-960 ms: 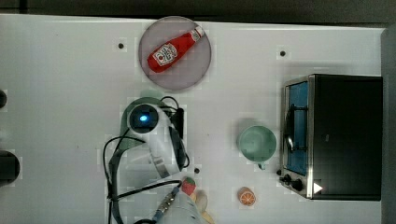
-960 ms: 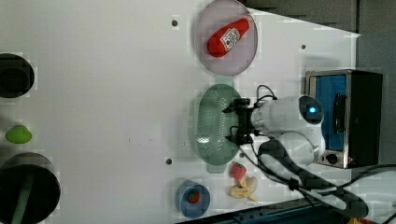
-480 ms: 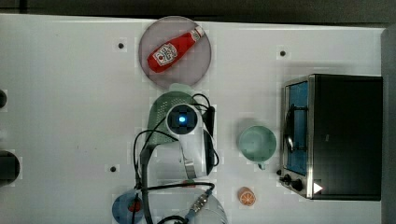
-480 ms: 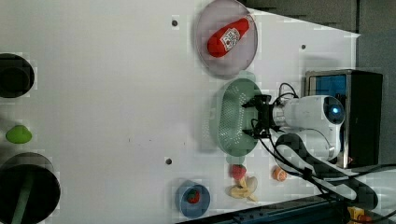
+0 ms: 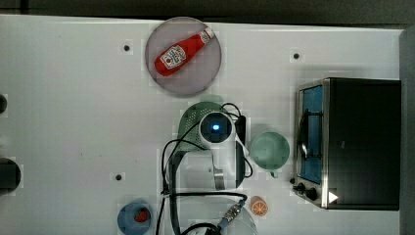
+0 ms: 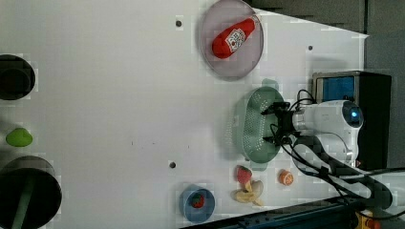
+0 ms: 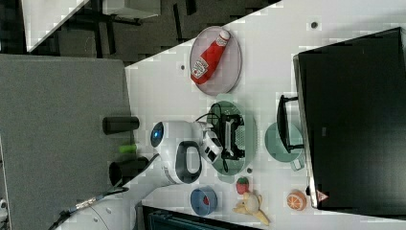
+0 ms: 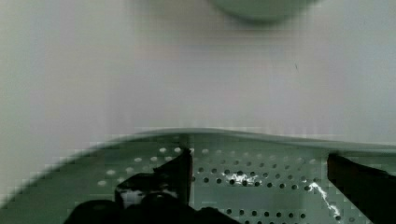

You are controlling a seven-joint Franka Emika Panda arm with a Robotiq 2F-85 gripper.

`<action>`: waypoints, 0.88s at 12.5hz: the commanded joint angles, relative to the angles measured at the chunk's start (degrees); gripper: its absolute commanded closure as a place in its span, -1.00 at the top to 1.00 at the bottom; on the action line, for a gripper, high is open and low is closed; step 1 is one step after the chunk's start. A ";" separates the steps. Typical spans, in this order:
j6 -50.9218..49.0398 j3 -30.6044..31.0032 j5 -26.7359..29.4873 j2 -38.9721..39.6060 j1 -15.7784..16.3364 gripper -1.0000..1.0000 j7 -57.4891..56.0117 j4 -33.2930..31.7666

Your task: Drag strainer left to right.

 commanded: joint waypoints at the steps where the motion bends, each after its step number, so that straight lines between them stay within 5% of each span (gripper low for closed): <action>1: -0.22 -2.58 0.52 -1.10 0.06 1.00 -4.35 0.50; 8: 0.72 -6.22 0.52 -1.66 -0.02 1.00 -9.36 0.72; 11: -0.80 -4.63 0.62 -6.80 -0.01 1.00 -22.27 0.77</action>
